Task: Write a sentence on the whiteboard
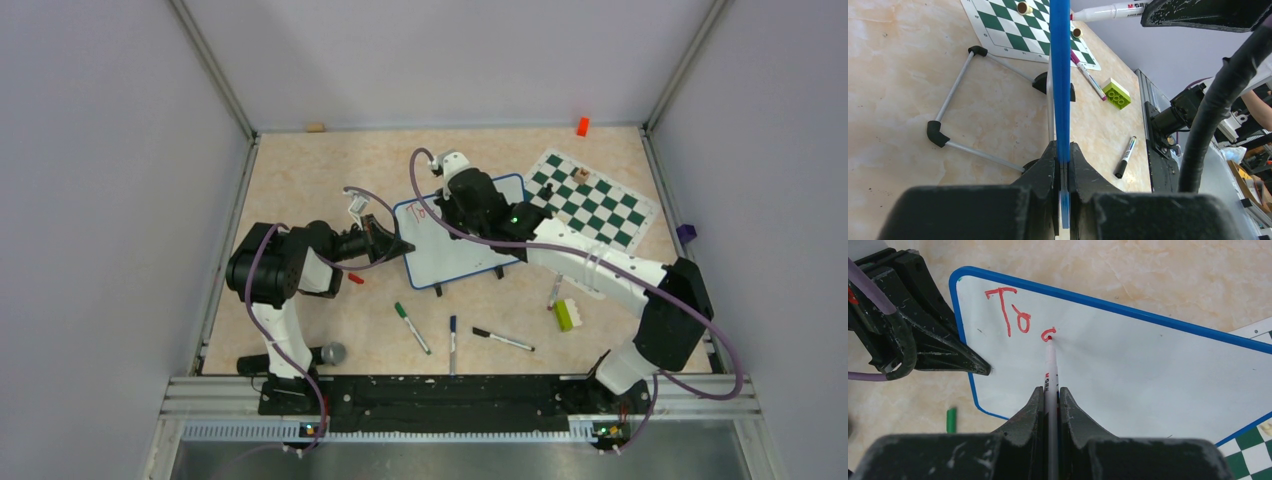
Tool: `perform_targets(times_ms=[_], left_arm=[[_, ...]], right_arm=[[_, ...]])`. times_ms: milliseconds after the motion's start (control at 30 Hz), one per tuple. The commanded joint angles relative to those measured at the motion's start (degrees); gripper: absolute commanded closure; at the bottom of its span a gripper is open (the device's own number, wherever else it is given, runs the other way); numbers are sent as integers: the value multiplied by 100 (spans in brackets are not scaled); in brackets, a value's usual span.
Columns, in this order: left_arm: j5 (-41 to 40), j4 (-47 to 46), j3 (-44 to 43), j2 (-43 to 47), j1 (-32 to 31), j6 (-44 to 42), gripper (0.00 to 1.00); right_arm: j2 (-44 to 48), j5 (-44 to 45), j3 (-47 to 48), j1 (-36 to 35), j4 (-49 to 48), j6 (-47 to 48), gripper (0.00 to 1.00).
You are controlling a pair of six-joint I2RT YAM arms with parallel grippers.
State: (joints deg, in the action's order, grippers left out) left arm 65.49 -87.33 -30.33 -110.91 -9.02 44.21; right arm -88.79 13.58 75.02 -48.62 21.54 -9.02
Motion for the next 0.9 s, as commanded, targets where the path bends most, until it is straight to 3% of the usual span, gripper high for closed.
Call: perform_targets(times_ms=[0, 867], left_arm=[[445, -548, 9, 34, -56, -341, 100], [442, -548, 10, 36, -56, -347, 100]], right_arm=[[-159, 376, 332, 89, -93, 57, 100], [-337, 366, 767, 198, -157, 148, 100]])
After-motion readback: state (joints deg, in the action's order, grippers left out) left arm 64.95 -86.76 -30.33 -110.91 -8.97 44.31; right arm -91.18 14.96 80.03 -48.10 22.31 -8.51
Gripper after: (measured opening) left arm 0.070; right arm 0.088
